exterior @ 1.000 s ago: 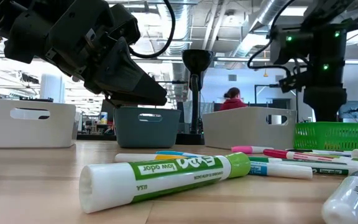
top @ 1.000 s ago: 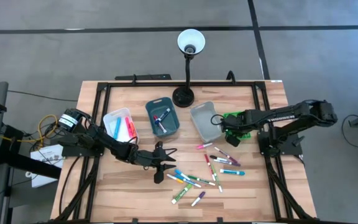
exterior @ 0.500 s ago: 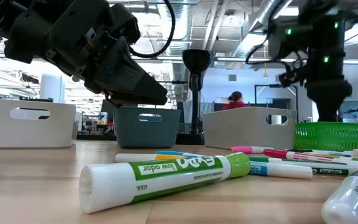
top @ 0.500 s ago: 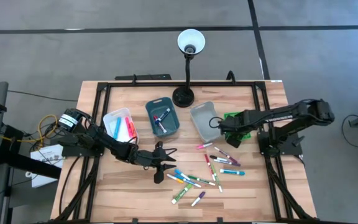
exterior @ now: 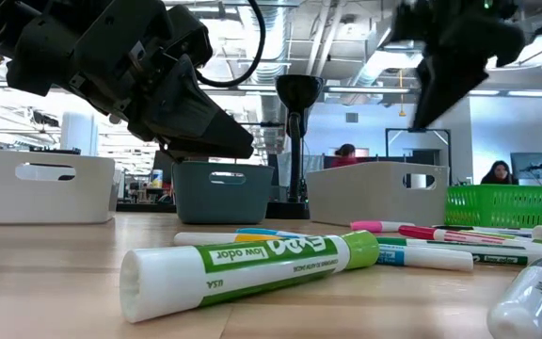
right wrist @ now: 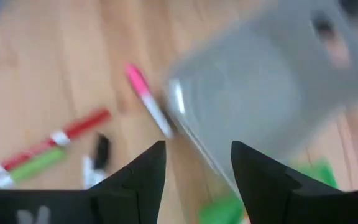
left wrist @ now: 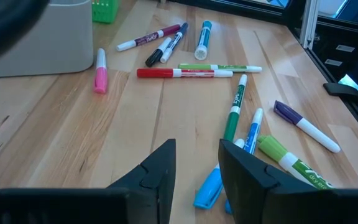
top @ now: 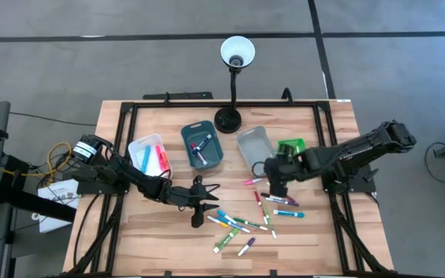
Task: Pick & Place Markers
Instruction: Put the pink highlighter pen into the green bin
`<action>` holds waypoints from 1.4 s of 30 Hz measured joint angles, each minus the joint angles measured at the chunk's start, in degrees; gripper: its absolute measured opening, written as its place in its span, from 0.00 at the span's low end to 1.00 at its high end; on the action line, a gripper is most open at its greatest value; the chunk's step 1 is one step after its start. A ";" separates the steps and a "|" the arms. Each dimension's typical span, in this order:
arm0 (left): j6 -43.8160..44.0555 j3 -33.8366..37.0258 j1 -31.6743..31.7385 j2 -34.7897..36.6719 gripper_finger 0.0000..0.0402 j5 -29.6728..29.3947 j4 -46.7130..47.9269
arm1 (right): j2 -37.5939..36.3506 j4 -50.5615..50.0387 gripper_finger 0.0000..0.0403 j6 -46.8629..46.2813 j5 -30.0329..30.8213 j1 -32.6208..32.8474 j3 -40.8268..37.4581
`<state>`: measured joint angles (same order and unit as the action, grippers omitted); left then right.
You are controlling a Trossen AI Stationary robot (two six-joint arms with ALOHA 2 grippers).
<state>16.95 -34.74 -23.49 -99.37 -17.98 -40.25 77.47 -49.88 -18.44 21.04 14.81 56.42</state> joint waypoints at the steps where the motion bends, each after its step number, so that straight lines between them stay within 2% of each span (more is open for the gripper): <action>1: 0.02 0.00 0.00 0.00 0.29 0.00 -0.04 | 0.65 2.94 0.43 2.45 0.18 0.86 0.00; 6: 0.01 0.00 0.01 0.00 0.29 0.00 -0.09 | 6.84 15.19 0.43 12.66 0.14 3.17 0.07; 10: 0.02 0.00 0.00 0.00 0.29 0.00 -0.09 | 14.02 19.92 0.42 14.66 -0.81 2.69 0.48; 17: 0.00 0.00 0.00 0.00 0.29 0.00 -0.26 | 23.99 11.75 0.43 19.42 -4.24 -0.99 7.80; 23: 0.00 0.00 0.02 0.00 0.29 0.00 -0.55 | 30.68 5.55 0.42 20.81 -11.80 -5.79 14.17; 30: 0.00 0.00 0.00 0.00 0.29 0.00 -0.63 | 36.73 0.84 0.38 26.26 -11.64 -8.01 18.81; 34: -0.11 0.00 0.00 0.00 0.29 0.00 -0.70 | 38.17 -1.23 0.32 28.02 -12.88 -8.19 20.32; 42: -0.15 0.00 0.00 0.00 0.29 0.00 -0.70 | 38.09 -1.05 0.10 29.01 -16.24 -8.22 20.37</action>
<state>16.80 -34.74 -23.49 -99.37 -17.98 -40.95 115.56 -50.93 10.57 4.80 6.59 76.79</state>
